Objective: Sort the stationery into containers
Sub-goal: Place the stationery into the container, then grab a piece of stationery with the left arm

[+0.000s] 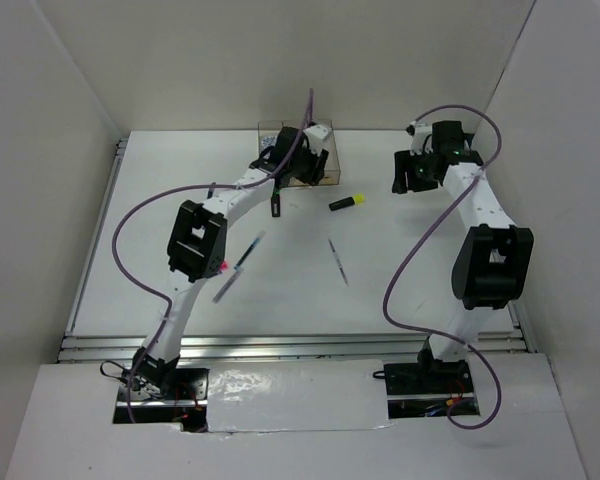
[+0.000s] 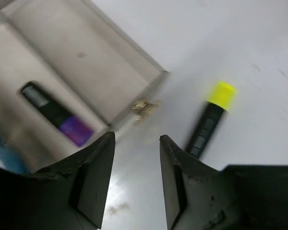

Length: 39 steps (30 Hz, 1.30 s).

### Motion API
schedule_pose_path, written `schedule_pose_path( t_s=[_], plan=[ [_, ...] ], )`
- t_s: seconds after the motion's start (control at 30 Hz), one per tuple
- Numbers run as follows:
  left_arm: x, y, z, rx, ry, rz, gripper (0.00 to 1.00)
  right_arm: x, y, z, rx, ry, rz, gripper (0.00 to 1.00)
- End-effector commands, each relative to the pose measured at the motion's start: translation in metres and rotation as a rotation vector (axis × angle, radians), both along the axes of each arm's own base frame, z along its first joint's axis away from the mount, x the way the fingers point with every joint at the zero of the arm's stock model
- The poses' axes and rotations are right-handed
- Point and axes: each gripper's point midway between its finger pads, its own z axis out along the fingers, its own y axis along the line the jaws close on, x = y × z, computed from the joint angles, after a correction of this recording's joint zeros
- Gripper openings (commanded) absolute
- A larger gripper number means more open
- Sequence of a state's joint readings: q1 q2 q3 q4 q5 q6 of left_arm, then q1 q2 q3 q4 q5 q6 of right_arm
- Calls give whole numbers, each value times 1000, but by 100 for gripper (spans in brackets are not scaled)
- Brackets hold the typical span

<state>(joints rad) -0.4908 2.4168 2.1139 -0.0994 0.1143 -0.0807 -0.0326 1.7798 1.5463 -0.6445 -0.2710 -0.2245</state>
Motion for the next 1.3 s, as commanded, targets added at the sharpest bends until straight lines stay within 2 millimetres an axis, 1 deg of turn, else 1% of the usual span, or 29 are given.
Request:
schedule_pose_path(
  t_s=[0.0, 0.03, 0.07, 0.1, 0.13, 0.2, 0.23, 0.27, 0.33, 0.37, 0.4, 0.5, 0.53, 0.57, 0.67, 0.73, 0.77, 0.8, 0.87, 0.93, 1.03, 1.07, 1.1, 1.13, 1.2, 1.27],
  plan=[
    [-60, -65, 56, 94, -182, -368, 55, -8, -12, 18, 155, 38, -132, 62],
    [-77, -77, 51, 134, -158, -416, 55, -10, -20, 21, 201, 44, -152, 62],
    [-82, -81, 40, 169, -158, -445, 58, -12, -23, 22, 226, 51, -162, 62],
    [-90, -88, 34, 186, -149, -460, 59, -15, -25, 22, 244, 64, -171, 62],
    [-93, -90, 29, 198, -139, -465, 60, -17, -30, 23, 264, 70, -189, 62],
    [-92, -96, 19, 208, -127, -458, 64, -23, -34, 27, 270, 67, -197, 62],
    [-90, -97, 17, 213, -119, -448, 65, -26, -35, 25, 272, 72, -198, 62],
    [-89, -95, -2, 232, -80, -443, 69, -28, -38, 26, 270, 64, -204, 62],
    [-83, -94, -7, 240, -79, -428, 73, -33, -37, 29, 262, 54, -193, 62],
    [-82, -92, -10, 244, -77, -426, 80, -34, -37, 29, 260, 53, -191, 62],
    [-79, -90, -14, 243, -77, -417, 84, -37, -36, 32, 259, 50, -185, 62],
    [-72, -87, -16, 233, -84, -395, 86, -40, -32, 33, 255, 51, -160, 63],
    [-73, -87, -20, 226, -76, -405, 87, -41, -31, 32, 257, 55, -156, 64],
    [-69, -83, -21, 217, -71, -397, 89, -42, -29, 32, 262, 58, -153, 64],
    [-63, -80, -26, 180, -51, -389, 89, -45, -27, 28, 275, 70, -155, 65],
    [-62, -78, -37, 171, -20, -388, 88, -47, -26, 25, 279, 78, -154, 65],
    [-58, -76, -36, 163, -18, -386, 88, -47, -25, 25, 280, 78, -153, 64],
    [-59, -75, -46, 159, 7, -387, 87, -48, -25, 24, 281, 80, -154, 65],
    [-62, -76, -55, 154, 24, -405, 86, -47, -25, 26, 282, 74, -158, 65],
    [-64, -76, -68, 157, 43, -414, 85, -46, -25, 29, 287, 66, -161, 65],
    [-62, -78, -77, 146, 56, -397, 85, -45, -23, 29, 301, 64, -166, 65],
    [-61, -78, -85, 150, 70, -383, 85, -46, -23, 30, 305, 66, -165, 65],
    [-61, -77, -88, 157, 87, -378, 84, -47, -22, 29, 307, 71, -166, 65],
    [-57, -80, -80, 150, 74, -376, 83, -45, -22, 29, 306, 70, -164, 65],
    [-58, -78, -85, 157, 79, -378, 81, -44, -21, 32, 303, 63, -160, 64],
    [-60, -79, -84, 160, 81, -386, 77, -44, -20, 33, 299, 65, -150, 64]
  ],
)
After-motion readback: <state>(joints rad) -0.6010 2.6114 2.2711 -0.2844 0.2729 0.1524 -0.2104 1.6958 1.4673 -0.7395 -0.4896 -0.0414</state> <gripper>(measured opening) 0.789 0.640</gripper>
